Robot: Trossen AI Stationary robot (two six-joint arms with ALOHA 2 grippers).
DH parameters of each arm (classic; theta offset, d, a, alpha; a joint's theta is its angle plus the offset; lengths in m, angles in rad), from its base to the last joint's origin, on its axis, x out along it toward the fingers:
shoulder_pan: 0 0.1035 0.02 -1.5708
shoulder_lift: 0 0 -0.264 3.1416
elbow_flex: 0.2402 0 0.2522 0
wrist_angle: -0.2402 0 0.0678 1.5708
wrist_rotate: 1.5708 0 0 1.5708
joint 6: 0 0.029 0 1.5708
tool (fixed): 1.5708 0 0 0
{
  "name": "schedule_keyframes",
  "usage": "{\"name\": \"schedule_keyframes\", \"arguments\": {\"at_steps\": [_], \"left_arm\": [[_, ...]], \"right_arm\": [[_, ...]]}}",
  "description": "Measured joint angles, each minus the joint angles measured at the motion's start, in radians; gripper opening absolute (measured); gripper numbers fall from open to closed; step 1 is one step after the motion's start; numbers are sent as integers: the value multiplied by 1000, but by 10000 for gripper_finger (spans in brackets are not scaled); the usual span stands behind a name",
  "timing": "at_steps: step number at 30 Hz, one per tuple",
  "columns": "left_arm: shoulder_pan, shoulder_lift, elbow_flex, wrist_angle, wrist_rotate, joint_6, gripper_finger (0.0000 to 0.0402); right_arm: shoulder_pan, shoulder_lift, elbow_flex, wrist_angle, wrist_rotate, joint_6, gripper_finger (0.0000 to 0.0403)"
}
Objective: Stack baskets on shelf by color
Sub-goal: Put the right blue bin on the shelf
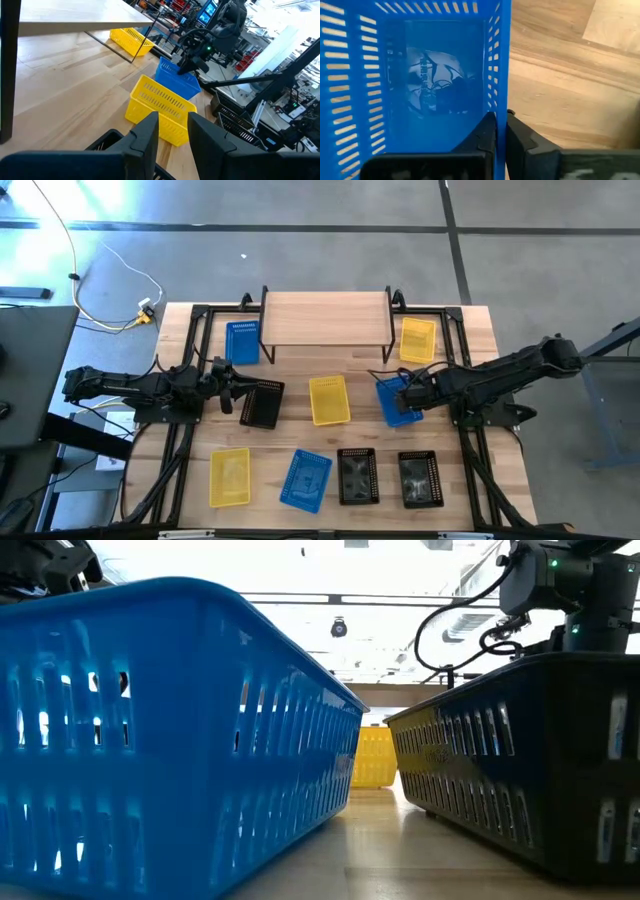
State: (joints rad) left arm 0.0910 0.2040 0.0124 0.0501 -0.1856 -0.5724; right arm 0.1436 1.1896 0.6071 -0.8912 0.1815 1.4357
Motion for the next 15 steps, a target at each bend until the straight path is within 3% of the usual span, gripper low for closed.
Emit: {"name": "schedule_keyframes", "arguments": {"at_steps": [8, 15], "left_arm": [[0, 0, 0, 0, 0, 0, 93], [0, 0, 0, 0, 0, 0, 93]], "right_arm": [[0, 0, 99, -26, 12, -38, 5], [-8, 0, 276, -65, 97, -141, 1]]}}
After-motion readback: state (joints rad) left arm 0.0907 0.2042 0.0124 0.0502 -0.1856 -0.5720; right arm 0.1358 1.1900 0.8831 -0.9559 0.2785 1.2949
